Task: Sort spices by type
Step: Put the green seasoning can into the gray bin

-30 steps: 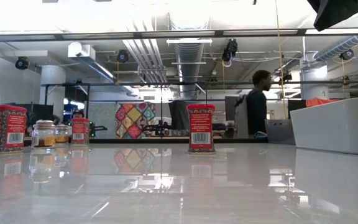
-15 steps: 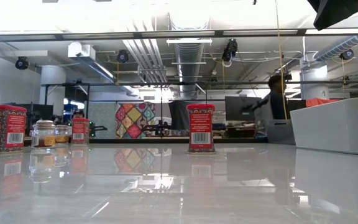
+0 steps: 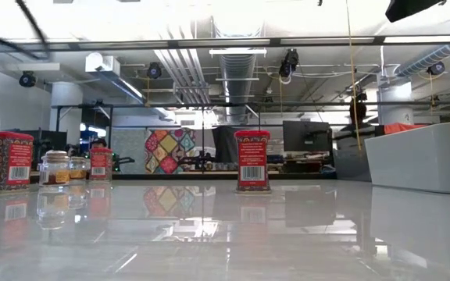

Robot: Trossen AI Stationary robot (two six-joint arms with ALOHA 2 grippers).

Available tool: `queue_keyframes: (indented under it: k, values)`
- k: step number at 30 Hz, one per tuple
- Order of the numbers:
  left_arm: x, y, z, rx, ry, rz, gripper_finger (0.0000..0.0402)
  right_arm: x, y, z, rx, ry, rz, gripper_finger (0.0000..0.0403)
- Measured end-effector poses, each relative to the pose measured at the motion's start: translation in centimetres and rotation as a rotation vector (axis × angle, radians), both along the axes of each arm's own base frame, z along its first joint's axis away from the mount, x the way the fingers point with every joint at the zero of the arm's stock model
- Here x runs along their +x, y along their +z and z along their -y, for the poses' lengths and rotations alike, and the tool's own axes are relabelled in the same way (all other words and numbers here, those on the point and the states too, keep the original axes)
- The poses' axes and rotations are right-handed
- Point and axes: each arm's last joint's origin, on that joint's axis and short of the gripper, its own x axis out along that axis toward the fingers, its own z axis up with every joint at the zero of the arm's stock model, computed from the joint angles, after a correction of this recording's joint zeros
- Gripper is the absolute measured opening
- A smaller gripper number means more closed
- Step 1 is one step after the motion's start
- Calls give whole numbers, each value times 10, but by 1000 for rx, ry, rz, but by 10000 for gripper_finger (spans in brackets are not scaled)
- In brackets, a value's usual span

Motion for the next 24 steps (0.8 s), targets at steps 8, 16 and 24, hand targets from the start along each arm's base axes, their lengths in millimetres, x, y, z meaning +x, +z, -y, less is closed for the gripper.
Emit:
queue_keyframes:
  k: [8, 16, 24]
  values:
    - [39, 25, -48, 158, -201, 146, 259, 22, 7, 17, -72, 0, 116, 361]
    - [88, 18, -113, 168, -414, 228, 258, 45, 8, 53, -141, -53, 139, 361]
    - [128, 22, -156, 179, -487, 188, 259, 54, 8, 75, -169, -117, 133, 361]
